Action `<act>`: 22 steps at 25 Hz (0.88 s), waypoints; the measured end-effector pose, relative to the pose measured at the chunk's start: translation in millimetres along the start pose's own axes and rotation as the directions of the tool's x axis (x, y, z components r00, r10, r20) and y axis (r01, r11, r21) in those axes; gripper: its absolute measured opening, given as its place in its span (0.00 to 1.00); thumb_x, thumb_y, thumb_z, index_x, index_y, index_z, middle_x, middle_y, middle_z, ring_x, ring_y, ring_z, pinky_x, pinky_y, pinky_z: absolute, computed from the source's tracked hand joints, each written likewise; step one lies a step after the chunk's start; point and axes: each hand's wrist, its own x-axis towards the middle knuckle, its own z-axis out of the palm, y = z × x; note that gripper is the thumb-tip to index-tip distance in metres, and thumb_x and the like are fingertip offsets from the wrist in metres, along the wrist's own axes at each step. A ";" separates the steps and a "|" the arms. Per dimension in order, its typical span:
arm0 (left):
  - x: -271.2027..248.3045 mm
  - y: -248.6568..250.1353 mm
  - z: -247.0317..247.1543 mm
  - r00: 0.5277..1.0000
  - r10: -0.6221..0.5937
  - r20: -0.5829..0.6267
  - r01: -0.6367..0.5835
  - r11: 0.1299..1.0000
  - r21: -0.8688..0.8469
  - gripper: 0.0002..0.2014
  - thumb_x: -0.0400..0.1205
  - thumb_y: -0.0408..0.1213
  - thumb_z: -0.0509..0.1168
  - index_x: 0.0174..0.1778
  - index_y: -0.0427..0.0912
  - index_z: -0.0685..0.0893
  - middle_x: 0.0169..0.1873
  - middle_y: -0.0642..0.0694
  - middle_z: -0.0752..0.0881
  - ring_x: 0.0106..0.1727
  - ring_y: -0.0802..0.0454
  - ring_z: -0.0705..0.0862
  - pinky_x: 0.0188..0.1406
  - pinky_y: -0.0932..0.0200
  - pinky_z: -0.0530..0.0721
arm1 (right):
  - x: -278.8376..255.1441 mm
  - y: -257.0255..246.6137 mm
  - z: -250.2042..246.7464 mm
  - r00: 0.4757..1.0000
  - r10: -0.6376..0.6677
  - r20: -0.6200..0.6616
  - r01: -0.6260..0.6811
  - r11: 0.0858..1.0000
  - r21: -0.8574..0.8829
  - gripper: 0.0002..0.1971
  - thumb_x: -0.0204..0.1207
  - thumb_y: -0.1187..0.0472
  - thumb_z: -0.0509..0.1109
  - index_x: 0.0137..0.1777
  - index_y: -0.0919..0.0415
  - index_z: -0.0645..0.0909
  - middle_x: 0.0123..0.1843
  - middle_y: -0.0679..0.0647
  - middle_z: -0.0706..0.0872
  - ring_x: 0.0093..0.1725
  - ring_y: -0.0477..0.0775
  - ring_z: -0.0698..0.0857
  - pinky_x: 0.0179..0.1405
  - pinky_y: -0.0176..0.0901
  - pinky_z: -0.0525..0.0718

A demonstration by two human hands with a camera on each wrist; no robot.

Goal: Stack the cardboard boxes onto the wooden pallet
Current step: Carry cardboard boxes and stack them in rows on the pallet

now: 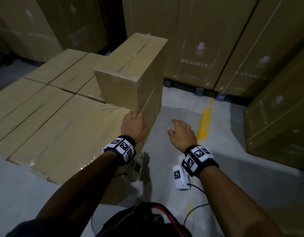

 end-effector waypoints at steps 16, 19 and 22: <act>295.6 24.6 -55.9 0.896 -0.376 -0.235 0.321 0.916 -0.241 0.26 0.85 0.49 0.57 0.76 0.40 0.73 0.74 0.39 0.76 0.75 0.41 0.70 0.75 0.44 0.67 | 347.6 18.5 -124.5 0.979 -0.203 -0.020 0.201 0.977 -0.064 0.28 0.89 0.46 0.56 0.84 0.57 0.65 0.84 0.59 0.68 0.82 0.63 0.66 0.78 0.59 0.68; 321.9 3.4 -65.5 0.816 -0.529 -0.231 0.466 0.840 -0.277 0.26 0.84 0.51 0.55 0.75 0.40 0.73 0.74 0.39 0.75 0.74 0.40 0.71 0.75 0.43 0.67 | 409.3 -1.4 -135.5 0.958 -0.284 0.021 0.285 0.954 -0.091 0.28 0.88 0.47 0.57 0.84 0.59 0.66 0.83 0.61 0.70 0.81 0.65 0.68 0.77 0.58 0.69; 333.6 -17.0 -70.0 0.701 -0.687 -0.189 0.614 0.717 -0.330 0.27 0.84 0.51 0.56 0.77 0.40 0.73 0.79 0.38 0.70 0.79 0.39 0.67 0.78 0.42 0.64 | 464.6 -24.7 -139.8 0.941 -0.333 0.065 0.338 0.933 -0.121 0.27 0.88 0.47 0.58 0.84 0.58 0.66 0.83 0.60 0.68 0.81 0.65 0.67 0.77 0.60 0.67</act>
